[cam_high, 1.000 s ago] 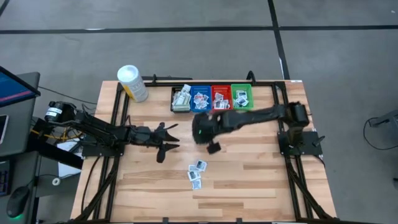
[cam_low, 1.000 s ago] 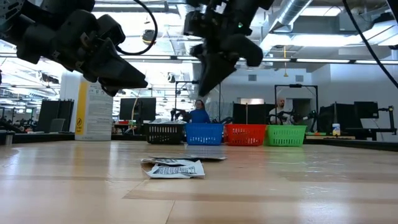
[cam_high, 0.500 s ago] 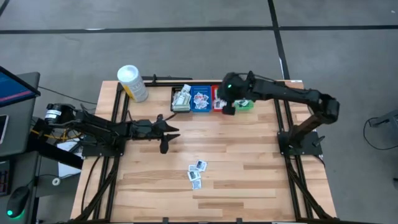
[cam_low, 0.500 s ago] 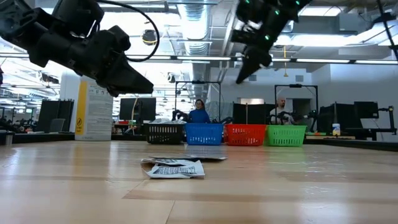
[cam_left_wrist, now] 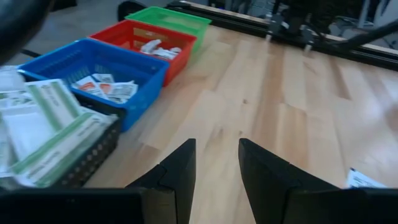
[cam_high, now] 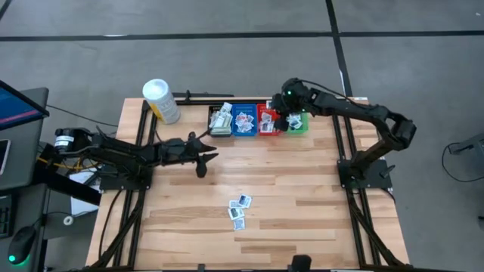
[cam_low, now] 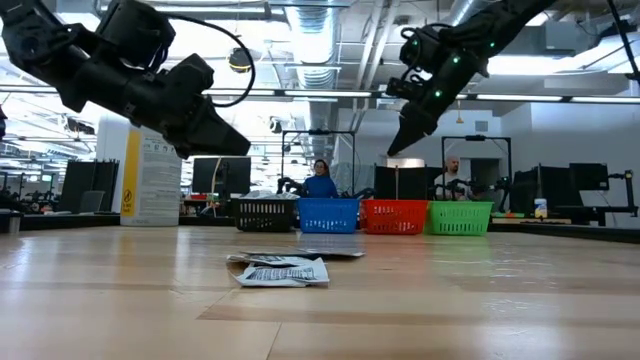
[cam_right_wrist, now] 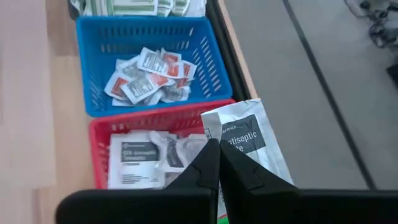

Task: Pick & Place First Aid Supplies
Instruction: Put the gray towelette pack in the red bin, then put the blue alcohol pad in the green bin

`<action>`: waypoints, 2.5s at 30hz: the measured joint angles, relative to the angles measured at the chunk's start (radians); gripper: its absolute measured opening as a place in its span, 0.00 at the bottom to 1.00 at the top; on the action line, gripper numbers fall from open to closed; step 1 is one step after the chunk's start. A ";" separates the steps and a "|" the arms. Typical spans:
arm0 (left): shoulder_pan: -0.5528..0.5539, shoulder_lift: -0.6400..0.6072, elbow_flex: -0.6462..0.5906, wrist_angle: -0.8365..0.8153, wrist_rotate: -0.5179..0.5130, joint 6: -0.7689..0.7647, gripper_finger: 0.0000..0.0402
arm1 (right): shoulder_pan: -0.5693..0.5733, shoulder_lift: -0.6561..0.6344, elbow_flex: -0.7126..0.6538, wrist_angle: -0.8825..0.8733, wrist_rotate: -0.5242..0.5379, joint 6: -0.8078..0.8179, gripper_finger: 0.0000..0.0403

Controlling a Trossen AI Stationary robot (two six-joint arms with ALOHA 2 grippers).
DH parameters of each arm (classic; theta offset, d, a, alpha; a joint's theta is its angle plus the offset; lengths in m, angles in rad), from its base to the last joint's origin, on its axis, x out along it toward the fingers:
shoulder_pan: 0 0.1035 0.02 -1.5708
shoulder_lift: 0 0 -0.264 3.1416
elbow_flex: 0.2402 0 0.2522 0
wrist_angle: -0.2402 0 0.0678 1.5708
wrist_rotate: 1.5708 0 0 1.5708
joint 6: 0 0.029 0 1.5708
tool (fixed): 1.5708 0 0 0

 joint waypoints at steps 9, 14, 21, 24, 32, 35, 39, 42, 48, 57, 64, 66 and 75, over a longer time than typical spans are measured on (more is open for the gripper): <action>0.061 0.000 0.000 0.017 0.000 -0.003 0.30 | -0.023 0.079 -0.002 0.011 -0.095 -0.021 0.00; 0.061 0.000 0.000 0.023 -0.020 -0.001 0.30 | -0.022 0.166 -0.001 0.020 -0.102 -0.021 0.00; 0.077 0.000 0.000 0.018 -0.040 0.000 0.30 | -0.006 0.210 -0.001 0.026 -0.101 -0.021 0.14; 0.085 0.000 0.000 0.018 -0.041 0.000 0.30 | -0.006 0.204 -0.001 0.027 -0.101 -0.025 0.23; 0.088 0.000 0.000 0.018 -0.044 0.000 0.30 | 0.013 0.200 0.000 0.010 -0.100 -0.021 0.43; 0.085 0.000 0.000 0.018 -0.044 0.000 0.30 | 0.047 0.196 0.000 0.008 -0.099 -0.013 0.46; 0.085 0.000 0.000 0.018 -0.044 -0.007 0.30 | 0.112 0.180 0.001 0.010 -0.061 -0.033 0.47; 0.085 0.000 0.000 0.018 -0.044 -0.007 0.30 | 0.167 0.158 -0.001 0.011 -0.031 -0.036 0.45; 0.082 0.000 0.000 0.019 -0.042 -0.027 0.30 | 0.291 0.135 0.000 0.010 -0.029 -0.019 0.42; 0.017 0.000 0.000 0.019 -0.039 -0.068 0.30 | 0.511 0.143 -0.001 0.012 -0.032 0.013 0.41; -0.045 0.000 0.000 0.019 -0.040 -0.068 0.30 | 0.636 0.143 0.000 0.031 -0.032 -0.002 0.40; -0.063 0.000 0.000 0.019 -0.040 -0.069 0.30 | 0.664 0.143 0.000 0.040 -0.032 -0.002 0.39; -0.140 0.000 0.000 0.019 -0.041 -0.143 0.30 | 0.744 0.143 0.000 0.144 -0.032 0.039 0.37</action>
